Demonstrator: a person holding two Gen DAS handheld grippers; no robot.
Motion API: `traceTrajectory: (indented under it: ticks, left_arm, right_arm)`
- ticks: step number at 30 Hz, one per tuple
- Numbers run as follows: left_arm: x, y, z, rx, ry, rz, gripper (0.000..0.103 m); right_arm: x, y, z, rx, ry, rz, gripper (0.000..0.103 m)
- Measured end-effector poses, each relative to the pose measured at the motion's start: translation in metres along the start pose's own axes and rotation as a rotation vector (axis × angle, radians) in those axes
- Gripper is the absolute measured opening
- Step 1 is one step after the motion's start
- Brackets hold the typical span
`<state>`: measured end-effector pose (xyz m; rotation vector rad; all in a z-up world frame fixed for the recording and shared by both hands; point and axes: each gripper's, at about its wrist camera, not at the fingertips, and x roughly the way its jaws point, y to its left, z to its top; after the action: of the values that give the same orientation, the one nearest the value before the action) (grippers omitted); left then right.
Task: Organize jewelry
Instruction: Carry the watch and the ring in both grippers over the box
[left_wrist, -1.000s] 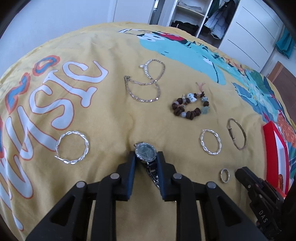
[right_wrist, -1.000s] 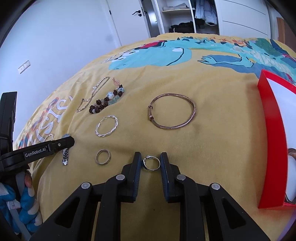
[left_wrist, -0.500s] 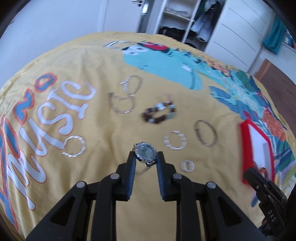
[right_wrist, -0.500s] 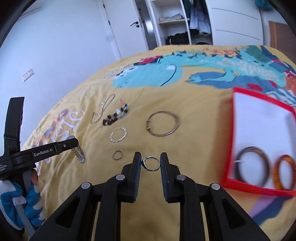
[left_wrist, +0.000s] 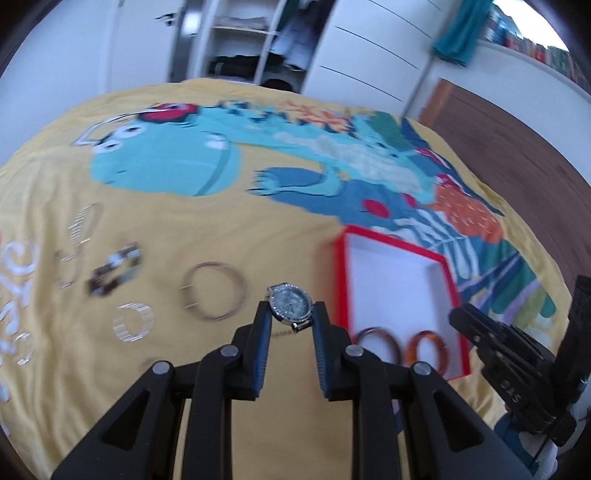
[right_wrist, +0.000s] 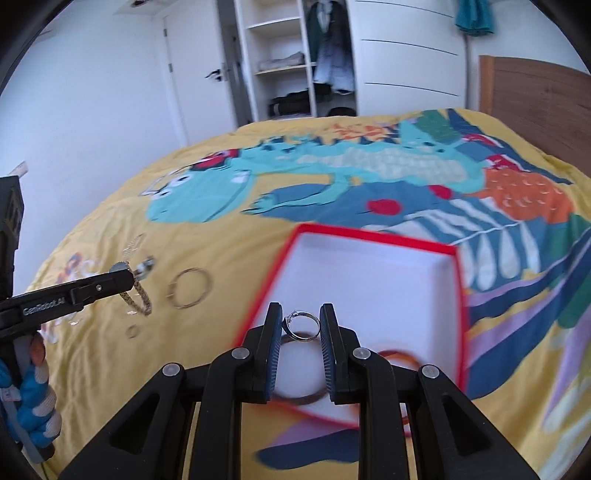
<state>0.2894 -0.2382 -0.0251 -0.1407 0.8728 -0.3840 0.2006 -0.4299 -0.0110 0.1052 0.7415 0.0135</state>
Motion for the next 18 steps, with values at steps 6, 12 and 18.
traceTrajectory:
  ticks: [6,12,18]
  left_arm:
    - [0.04,-0.046,0.015,0.072,0.024,-0.022,0.02]
    - [0.075,-0.077,0.016,0.169,0.039,0.007,0.02]
    - [0.101,-0.09,0.012,0.228,0.053,0.043,0.019]
  right_arm:
    - [0.022,-0.05,0.014,0.044,0.015,-0.039,0.02]
    - [0.046,-0.075,0.017,0.056,0.04,-0.046,0.02]
    - [0.072,-0.085,0.014,0.026,0.107,-0.015,0.02]
